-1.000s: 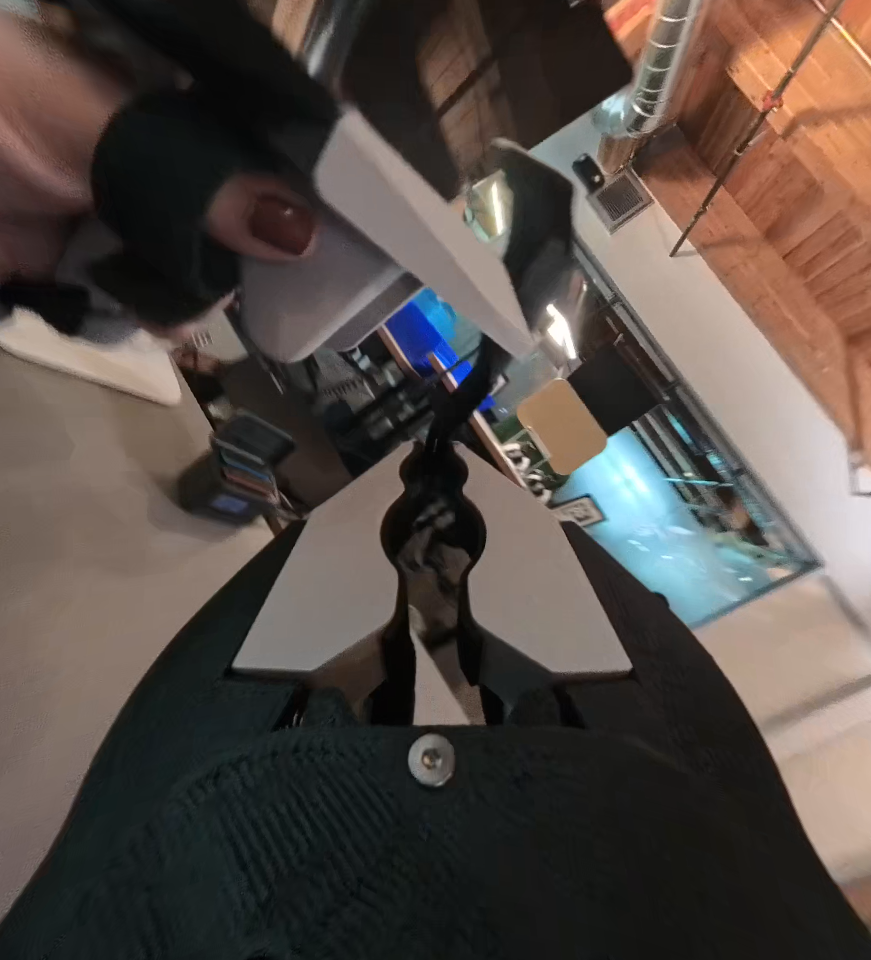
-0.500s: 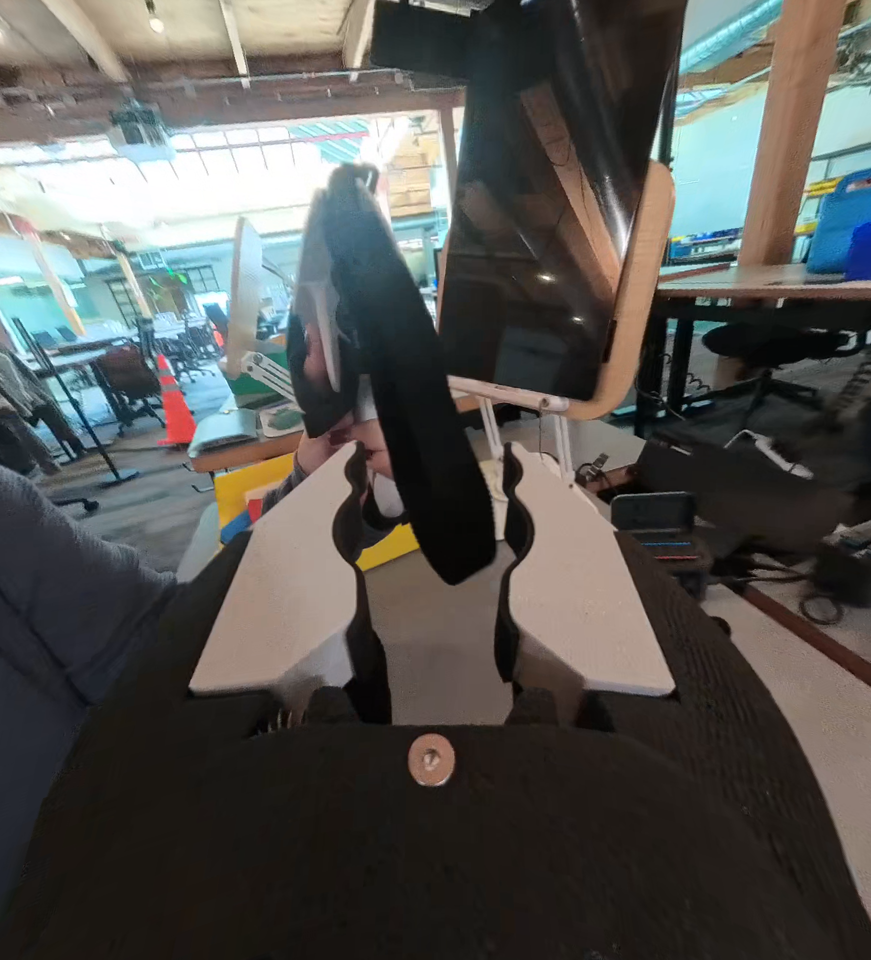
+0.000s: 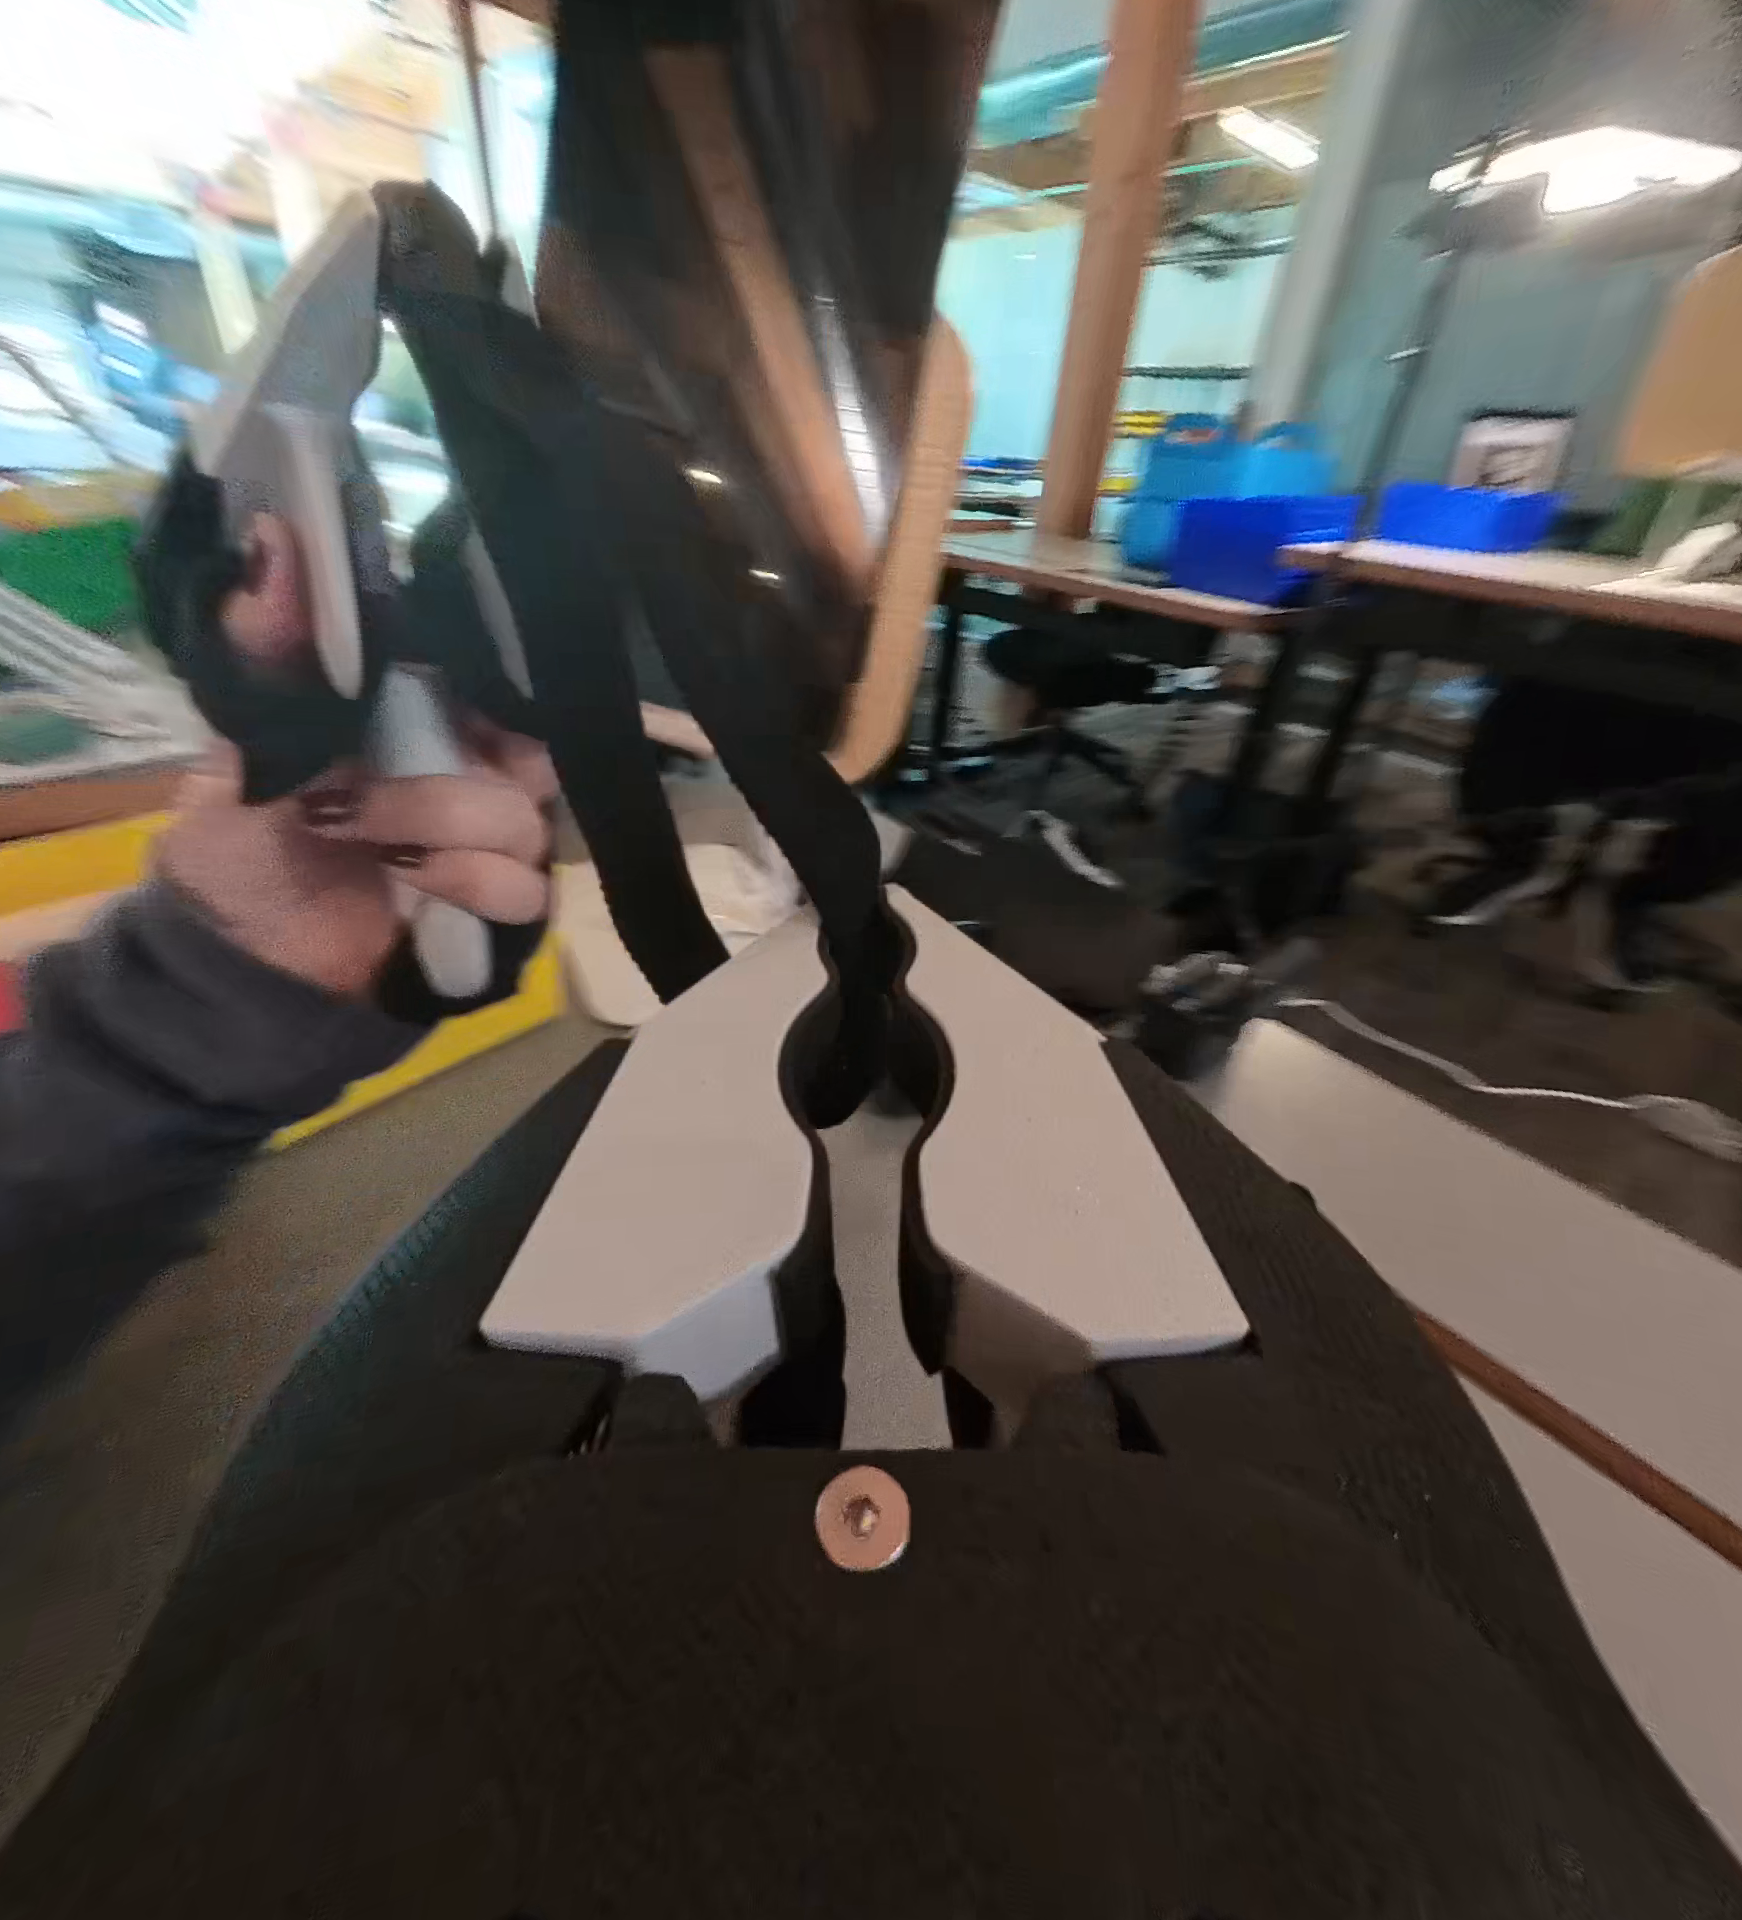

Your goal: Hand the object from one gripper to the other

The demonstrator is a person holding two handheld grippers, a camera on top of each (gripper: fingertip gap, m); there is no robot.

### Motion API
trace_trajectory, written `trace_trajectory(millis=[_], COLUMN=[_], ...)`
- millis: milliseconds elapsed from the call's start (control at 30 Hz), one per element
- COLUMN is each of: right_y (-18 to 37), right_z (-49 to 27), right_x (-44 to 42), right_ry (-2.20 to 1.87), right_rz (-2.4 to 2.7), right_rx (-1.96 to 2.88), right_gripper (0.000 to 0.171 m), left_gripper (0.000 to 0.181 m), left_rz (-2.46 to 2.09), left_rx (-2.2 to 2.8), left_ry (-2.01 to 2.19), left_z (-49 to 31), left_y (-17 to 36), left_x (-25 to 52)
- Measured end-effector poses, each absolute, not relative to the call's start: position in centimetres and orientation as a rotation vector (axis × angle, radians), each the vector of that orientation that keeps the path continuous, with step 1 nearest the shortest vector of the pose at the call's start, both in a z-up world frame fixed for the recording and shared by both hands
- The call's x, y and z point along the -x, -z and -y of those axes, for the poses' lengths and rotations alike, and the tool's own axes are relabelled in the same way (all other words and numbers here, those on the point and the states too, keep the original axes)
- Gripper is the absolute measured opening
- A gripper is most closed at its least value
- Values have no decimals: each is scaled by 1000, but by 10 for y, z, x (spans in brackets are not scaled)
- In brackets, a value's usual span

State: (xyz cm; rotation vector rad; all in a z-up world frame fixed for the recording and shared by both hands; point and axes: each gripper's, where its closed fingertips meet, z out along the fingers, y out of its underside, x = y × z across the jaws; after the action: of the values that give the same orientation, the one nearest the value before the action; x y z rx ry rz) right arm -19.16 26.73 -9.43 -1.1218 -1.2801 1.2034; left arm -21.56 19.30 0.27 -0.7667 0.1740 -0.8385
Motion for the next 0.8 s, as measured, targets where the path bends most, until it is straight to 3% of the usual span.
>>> trace_trajectory(millis=[33, 167, 367, 467, 533, 800], right_y=[93, 89, 105, 117, 122, 126], right_z=[-278, -309, -326, -336, -340, -329], right_x=[189, 177, 174, 172, 172, 181], right_ry=[-1099, -671, -403, -338, -313, -325], right_rz=[1247, 1180, 1216, 1225, 1231, 1274], right_rx=[1129, 1109, 1202, 1281, 1307, 1296], right_gripper=[0, 0, 0, 0, 0, 0], left_gripper=[16, 22, 83, 100, 99, 62], left_rz=[-133, -3, 103, 27, -108, -453], left_rx=[825, 1114, 1495, 1624, 1667, 1819], left_ry=[792, 484, -17, -206, -182, -220], left_z=[-201, -229, -248, -255, -263, -295], left_y=[2, 28, 69, 84, 91, 140], left_x=[221, 243, 278, 278, 255, 197])
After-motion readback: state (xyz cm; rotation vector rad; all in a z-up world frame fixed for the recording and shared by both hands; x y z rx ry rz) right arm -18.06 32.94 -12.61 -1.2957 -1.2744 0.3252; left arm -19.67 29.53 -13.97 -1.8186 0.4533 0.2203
